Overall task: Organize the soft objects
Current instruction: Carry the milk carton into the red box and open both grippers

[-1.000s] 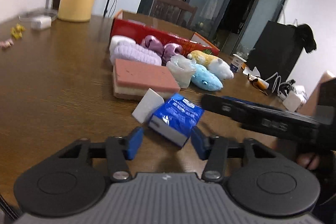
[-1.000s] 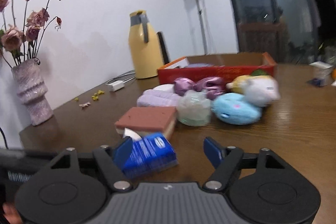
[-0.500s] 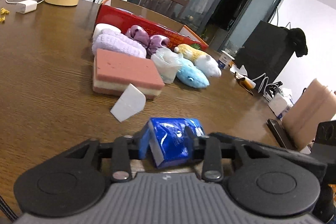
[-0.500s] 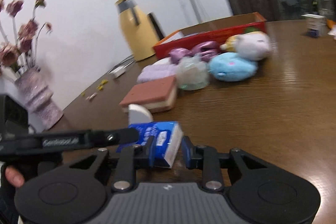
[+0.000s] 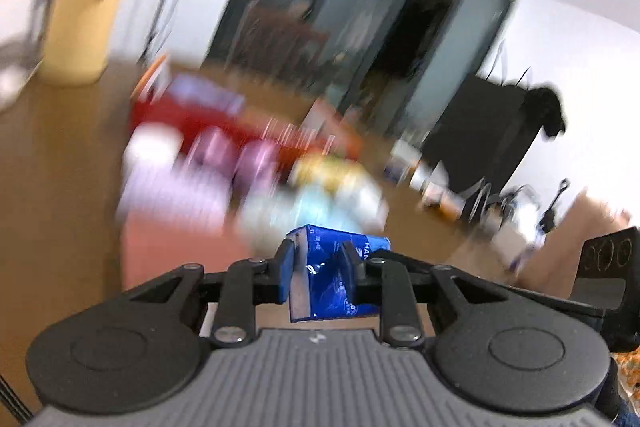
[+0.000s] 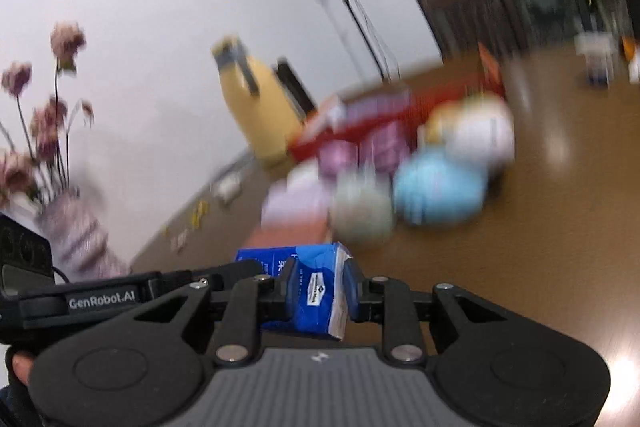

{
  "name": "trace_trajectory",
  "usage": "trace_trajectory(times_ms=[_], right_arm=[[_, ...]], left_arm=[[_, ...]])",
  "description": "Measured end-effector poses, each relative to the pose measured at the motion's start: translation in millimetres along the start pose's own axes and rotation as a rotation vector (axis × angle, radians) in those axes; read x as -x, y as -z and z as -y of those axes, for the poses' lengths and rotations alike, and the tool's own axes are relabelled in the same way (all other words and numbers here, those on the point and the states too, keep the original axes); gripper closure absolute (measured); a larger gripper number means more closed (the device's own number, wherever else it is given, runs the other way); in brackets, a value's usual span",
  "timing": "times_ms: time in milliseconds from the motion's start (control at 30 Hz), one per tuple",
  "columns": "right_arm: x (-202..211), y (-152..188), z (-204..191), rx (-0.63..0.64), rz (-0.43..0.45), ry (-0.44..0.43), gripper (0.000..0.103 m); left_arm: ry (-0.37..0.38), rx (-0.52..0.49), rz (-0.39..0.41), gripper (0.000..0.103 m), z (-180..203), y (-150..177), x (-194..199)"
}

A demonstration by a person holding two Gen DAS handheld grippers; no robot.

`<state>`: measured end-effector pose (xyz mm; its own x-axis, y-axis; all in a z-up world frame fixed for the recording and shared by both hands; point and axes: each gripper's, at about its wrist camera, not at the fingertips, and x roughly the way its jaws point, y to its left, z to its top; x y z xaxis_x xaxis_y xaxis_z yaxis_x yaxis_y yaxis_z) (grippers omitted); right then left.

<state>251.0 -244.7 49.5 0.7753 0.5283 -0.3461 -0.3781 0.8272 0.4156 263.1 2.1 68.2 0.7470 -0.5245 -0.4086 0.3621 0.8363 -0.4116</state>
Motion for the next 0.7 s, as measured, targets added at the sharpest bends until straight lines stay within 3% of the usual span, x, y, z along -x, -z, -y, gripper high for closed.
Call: trace_trajectory(times_ms=[133,200,300,500,633,700], right_arm=[[-43.5,-103.6,25.0,0.085,0.089,0.057,0.082],[-80.1,-153.8,48.1,0.079,0.091,0.104,0.082],[-140.3,-205.9,83.5,0.074,0.052,0.188,0.082],[-259.9,-242.4,156.7,0.045,-0.096,0.347,0.082],[-313.6,-232.8,170.3,0.100,-0.196,0.470,0.087],[-330.7,-225.5,169.4,0.172,-0.242,0.534,0.086]], left_arm=[[0.057,-0.041,0.021,0.078,-1.2,-101.3,-76.3],[0.056,-0.038,0.011,0.078,-5.8,-150.5,-131.9],[0.038,0.014,-0.045,0.078,-26.1,-194.9,-217.3],[0.003,0.178,-0.204,0.078,-81.3,-212.9,-353.4],[-0.058,0.188,-0.254,0.078,-99.8,-196.9,-391.5],[-0.086,0.206,-0.276,0.069,-104.1,-187.1,-400.1]])
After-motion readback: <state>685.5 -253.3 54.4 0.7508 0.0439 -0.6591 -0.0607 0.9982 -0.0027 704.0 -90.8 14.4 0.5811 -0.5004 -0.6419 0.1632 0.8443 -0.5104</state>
